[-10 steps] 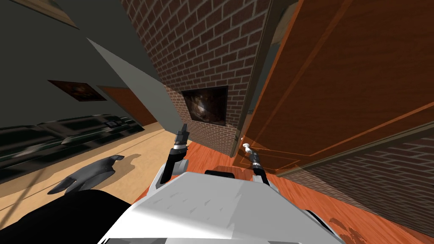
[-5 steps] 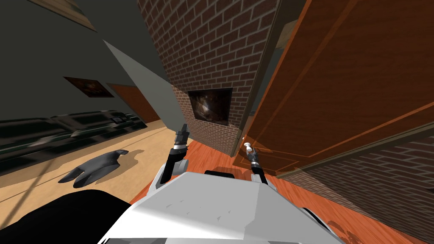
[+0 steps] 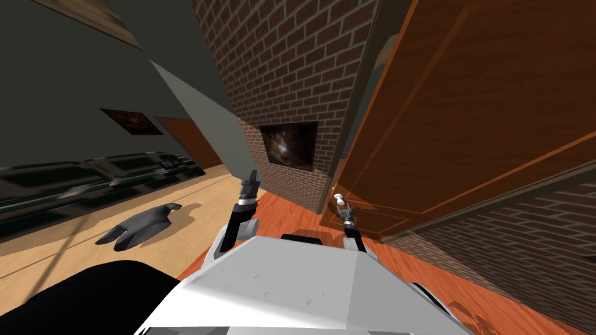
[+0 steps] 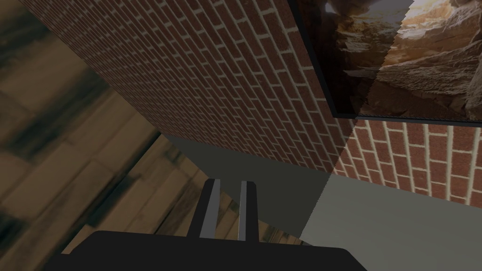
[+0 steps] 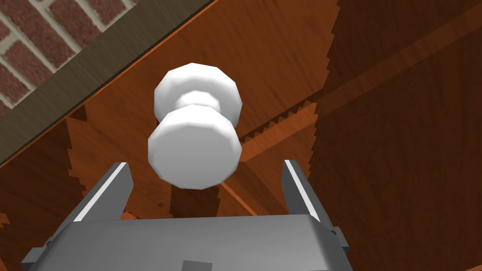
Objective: Pull the door open
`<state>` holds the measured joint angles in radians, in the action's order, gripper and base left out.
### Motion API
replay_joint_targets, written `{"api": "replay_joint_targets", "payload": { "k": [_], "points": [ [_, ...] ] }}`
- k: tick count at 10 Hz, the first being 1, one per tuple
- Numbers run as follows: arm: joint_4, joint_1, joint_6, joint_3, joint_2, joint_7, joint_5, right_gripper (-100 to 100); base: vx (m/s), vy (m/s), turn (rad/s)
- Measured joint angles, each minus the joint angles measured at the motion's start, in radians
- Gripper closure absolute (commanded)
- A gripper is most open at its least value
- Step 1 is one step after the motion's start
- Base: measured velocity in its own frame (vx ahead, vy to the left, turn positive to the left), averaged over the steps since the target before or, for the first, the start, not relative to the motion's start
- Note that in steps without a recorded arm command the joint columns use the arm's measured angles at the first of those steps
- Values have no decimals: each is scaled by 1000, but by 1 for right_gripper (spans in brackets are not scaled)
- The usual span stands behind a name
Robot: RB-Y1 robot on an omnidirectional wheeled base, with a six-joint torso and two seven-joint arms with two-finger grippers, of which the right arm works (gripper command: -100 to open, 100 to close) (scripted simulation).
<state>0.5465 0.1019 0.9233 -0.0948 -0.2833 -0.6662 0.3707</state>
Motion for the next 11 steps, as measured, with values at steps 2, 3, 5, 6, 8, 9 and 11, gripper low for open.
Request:
{"api": "replay_joint_targets", "payload": {
  "k": [2,3,5,6,8,9,11],
  "points": [
    [16,-2,-11,-9,4,-50,16,-100,-56,-9,19],
    [17,-1,-12,-14,5,-76,24,-100,-48,-9,14],
    [20,2,-15,-22,8,-121,36,-100,-68,-19,37],
    [23,5,-20,-30,10,-150,48,-100,-58,-13,15],
    [23,10,-23,-39,13,-200,62,-100,-67,-23,38],
    [20,15,-24,-47,16,-231,73,-100,-55,-19,11],
    [30,15,-31,-55,18,-283,87,-100,-67,-19,29]
  ]
}}
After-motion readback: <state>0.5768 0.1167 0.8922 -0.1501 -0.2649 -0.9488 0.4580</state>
